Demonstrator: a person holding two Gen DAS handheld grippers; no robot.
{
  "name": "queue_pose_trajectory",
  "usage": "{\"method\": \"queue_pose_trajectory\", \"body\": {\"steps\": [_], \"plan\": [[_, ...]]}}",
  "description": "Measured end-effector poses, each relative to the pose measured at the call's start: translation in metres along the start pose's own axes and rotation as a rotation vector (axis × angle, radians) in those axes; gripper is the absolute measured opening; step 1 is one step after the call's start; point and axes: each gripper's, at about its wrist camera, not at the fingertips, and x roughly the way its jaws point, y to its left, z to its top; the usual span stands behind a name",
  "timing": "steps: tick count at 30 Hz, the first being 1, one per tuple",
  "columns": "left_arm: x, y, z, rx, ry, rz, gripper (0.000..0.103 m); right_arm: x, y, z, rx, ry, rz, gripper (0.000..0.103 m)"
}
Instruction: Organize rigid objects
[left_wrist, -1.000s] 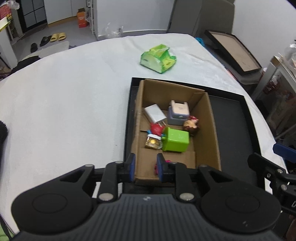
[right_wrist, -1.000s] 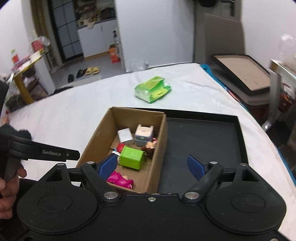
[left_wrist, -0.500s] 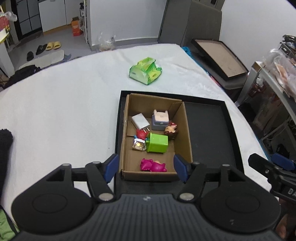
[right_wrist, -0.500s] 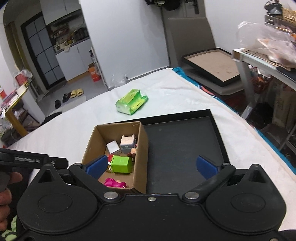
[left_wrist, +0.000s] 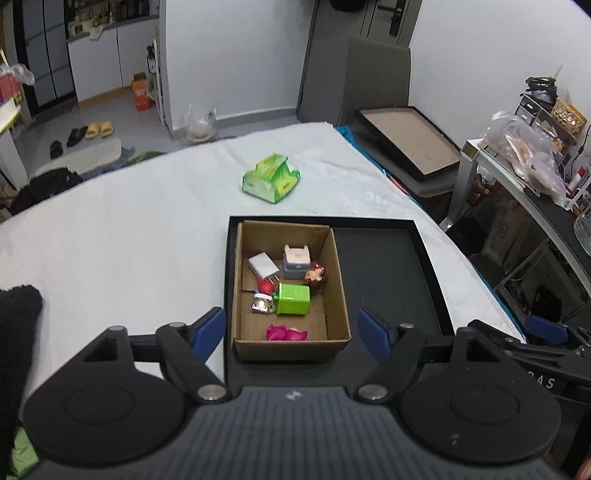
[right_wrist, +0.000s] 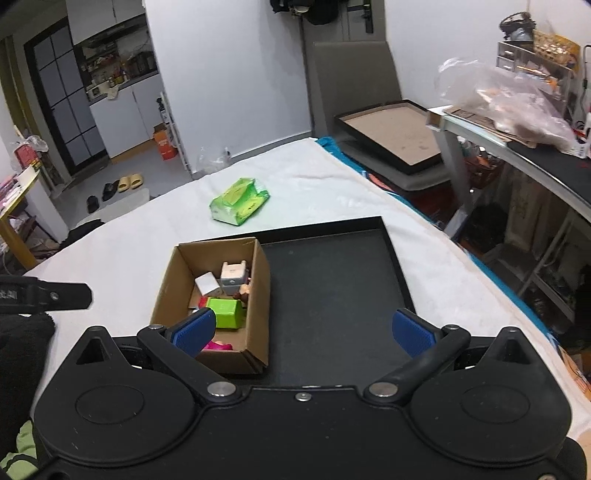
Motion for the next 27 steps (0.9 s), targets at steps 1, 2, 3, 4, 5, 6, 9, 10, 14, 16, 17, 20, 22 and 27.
{"method": "queue_pose_trajectory", "body": {"steps": [1, 2, 3, 4, 5, 6, 9, 10, 14, 16, 17, 20, 22, 27], "plan": [[-0.004, -0.001, -0.002, 0.003, -0.008, 0.001, 0.082, -0.003, -0.001, -0.001, 0.003, -0.006, 0.003, 0.103], [-0.007, -0.002, -0.003, 0.003, -0.013, -0.001, 0.084, -0.006, -0.002, -0.002, 0.007, -0.012, 0.004, 0.103], [-0.011, -0.002, -0.004, 0.0, -0.02, -0.005, 0.085, -0.01, -0.004, -0.002, 0.012, -0.015, 0.001, 0.103], [-0.014, -0.001, -0.005, -0.002, -0.029, -0.008, 0.086, -0.013, -0.005, -0.003, 0.017, -0.017, 0.0, 0.103], [-0.017, -0.001, -0.006, -0.003, -0.039, -0.005, 0.087, -0.016, -0.007, -0.003, 0.022, -0.02, -0.001, 0.103], [-0.02, -0.002, -0.007, -0.003, -0.044, 0.001, 0.088, -0.019, -0.008, -0.004, 0.026, -0.022, -0.003, 0.103], [-0.03, -0.002, -0.011, -0.012, -0.052, 0.013, 0.088, -0.028, -0.012, -0.005, 0.042, -0.032, -0.01, 0.103], [-0.034, -0.002, -0.013, -0.013, -0.062, 0.012, 0.089, -0.031, -0.013, -0.007, 0.044, -0.039, -0.01, 0.103], [-0.049, -0.007, -0.019, 0.008, -0.093, 0.03, 0.091, -0.042, -0.013, -0.009, 0.038, -0.053, -0.006, 0.103], [-0.055, -0.009, -0.022, 0.01, -0.102, 0.023, 0.091, -0.047, -0.01, -0.011, 0.021, -0.066, -0.015, 0.103], [-0.057, -0.01, -0.024, 0.013, -0.108, 0.011, 0.092, -0.05, -0.009, -0.012, 0.011, -0.072, -0.017, 0.103], [-0.061, -0.017, -0.029, 0.042, -0.115, 0.022, 0.092, -0.058, -0.006, -0.014, -0.007, -0.082, -0.02, 0.103], [-0.064, -0.02, -0.032, 0.044, -0.121, 0.018, 0.092, -0.063, -0.006, -0.014, -0.006, -0.087, -0.018, 0.103], [-0.074, -0.025, -0.042, 0.06, -0.135, 0.018, 0.092, -0.071, -0.008, -0.018, 0.006, -0.099, -0.003, 0.103]]}}
